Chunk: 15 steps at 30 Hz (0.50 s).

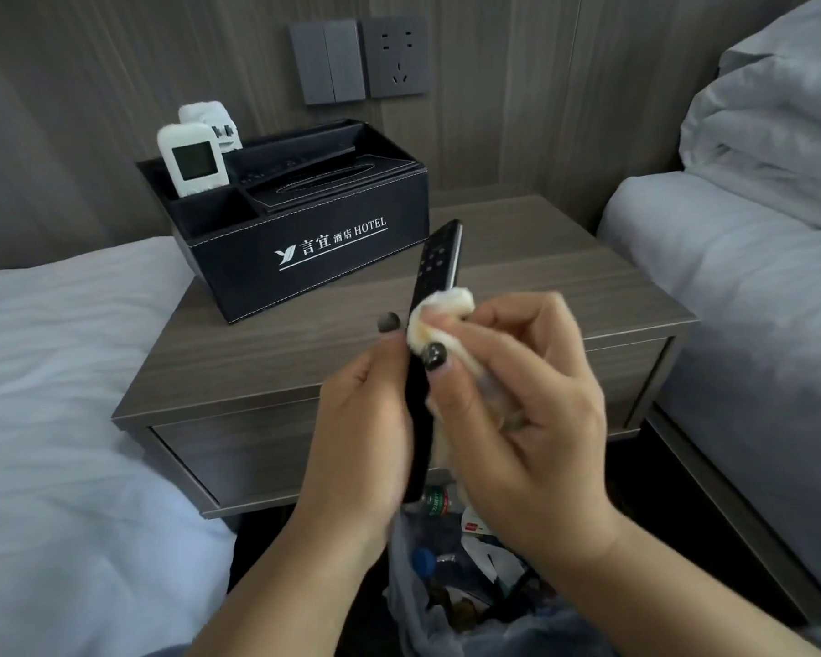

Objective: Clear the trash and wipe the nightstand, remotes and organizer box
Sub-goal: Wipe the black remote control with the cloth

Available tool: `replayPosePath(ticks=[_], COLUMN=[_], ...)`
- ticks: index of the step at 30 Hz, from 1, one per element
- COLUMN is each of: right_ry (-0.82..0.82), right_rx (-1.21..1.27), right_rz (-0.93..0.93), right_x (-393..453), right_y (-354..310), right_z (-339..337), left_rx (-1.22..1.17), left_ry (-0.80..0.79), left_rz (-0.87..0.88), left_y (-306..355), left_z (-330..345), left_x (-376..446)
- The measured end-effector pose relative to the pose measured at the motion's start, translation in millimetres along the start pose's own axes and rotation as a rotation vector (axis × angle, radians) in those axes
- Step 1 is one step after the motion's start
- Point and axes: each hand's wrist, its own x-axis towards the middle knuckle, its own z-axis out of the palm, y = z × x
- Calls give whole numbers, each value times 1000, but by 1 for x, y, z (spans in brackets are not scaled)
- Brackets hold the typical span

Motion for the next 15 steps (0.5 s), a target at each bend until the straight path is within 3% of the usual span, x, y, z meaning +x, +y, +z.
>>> replayPosePath(ticks=[5,8,11,15], right_ry=[-149,-214,-235,-229], right_rx=[76,110,118,17], right_rz=[8,-15,-40,-173], right_x=[-11,-18,-24,-32], right_y=[-7,-11,-12,-16], right_z=[3,6,7,9], left_rx=[-359,-419,-558,-715], left_ry=[-173,-25,127,192], left_rz=[-272,-353,-284,-260], left_y=[12,16,19,21], left_z=[-5,-5,-11,-13], left_x=[-4,-2,6,13])
